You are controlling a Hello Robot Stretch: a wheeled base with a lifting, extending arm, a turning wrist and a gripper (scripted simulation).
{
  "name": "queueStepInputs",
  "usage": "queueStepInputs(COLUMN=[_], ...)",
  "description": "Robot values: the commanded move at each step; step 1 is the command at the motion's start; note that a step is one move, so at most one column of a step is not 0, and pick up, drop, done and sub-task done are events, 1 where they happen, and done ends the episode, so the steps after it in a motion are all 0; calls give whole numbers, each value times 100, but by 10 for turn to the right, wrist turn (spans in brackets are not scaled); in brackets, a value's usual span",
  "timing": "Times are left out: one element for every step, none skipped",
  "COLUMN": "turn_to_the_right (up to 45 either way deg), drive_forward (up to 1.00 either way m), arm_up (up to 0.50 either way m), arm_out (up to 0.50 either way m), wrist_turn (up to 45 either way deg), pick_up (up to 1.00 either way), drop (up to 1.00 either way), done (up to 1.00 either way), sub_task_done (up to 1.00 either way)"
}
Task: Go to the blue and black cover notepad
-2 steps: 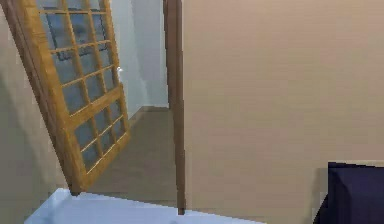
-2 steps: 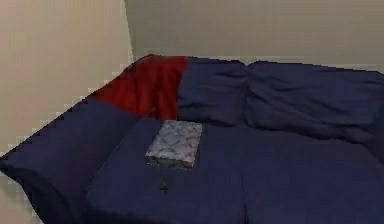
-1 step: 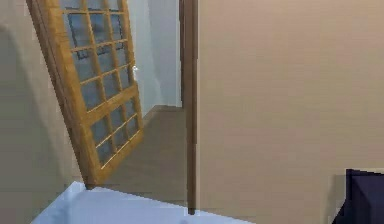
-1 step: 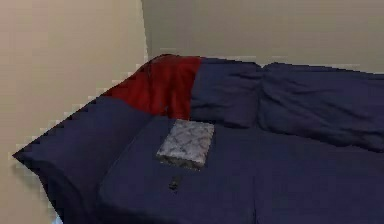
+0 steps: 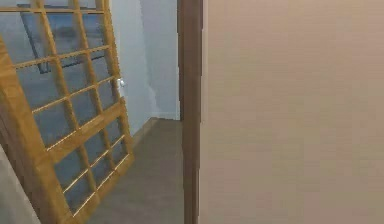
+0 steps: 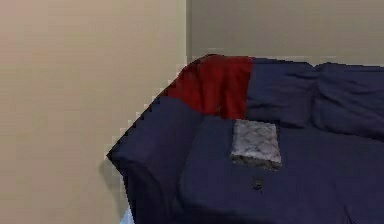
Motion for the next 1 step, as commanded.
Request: queueStepInputs(turn_to_the_right=[-450], drive_forward=[0], arm_up=[0], arm_out=[0], wrist_turn=[0], pick_up=[0], drop=[0], done=[0], sub_task_done=[0])
